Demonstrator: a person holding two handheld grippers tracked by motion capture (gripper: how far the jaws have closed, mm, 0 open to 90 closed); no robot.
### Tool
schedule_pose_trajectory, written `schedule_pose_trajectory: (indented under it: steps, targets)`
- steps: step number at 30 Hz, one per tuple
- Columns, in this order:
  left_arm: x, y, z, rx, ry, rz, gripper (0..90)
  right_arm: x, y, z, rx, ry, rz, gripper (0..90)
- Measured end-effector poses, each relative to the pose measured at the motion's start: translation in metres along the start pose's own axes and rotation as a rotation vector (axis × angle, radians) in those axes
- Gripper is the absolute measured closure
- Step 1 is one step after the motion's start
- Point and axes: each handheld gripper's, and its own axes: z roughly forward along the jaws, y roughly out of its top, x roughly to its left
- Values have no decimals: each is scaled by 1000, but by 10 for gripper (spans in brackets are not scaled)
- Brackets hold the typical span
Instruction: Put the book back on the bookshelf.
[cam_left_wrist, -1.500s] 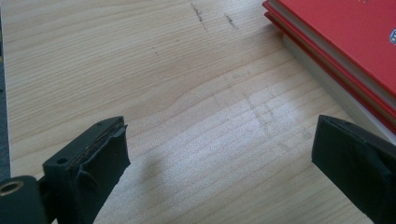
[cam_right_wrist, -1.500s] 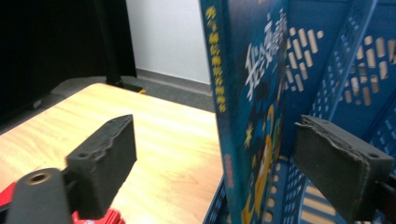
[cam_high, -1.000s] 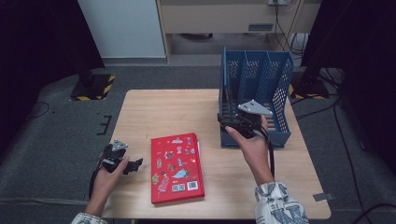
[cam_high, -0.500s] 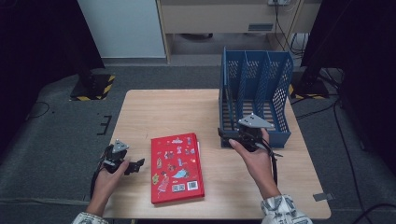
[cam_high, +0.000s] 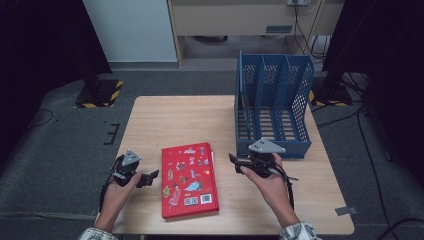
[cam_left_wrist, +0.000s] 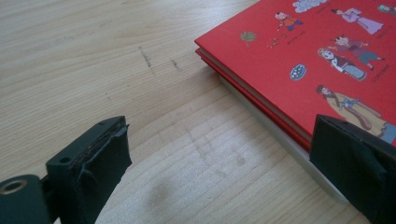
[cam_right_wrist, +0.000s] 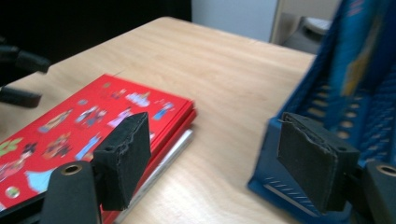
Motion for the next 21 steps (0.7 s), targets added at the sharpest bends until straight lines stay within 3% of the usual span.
schedule_pose_trajectory:
  steps: [6, 11, 13, 21]
  targets:
    - [-12, 5, -1, -19, -11, 16, 65, 20, -9, 15, 50, 51, -41, 247]
    - [-17, 6, -3, -30, -48, 5, 67, 35, -20, 30, 70, 90, -29, 269]
    - [-19, 6, -3, -33, -71, 1, 111, 41, -24, 36, 77, 105, -16, 267]
    - [-38, 6, -7, -19, -102, 50, 117, 61, -41, 52, 119, 150, -3, 233]
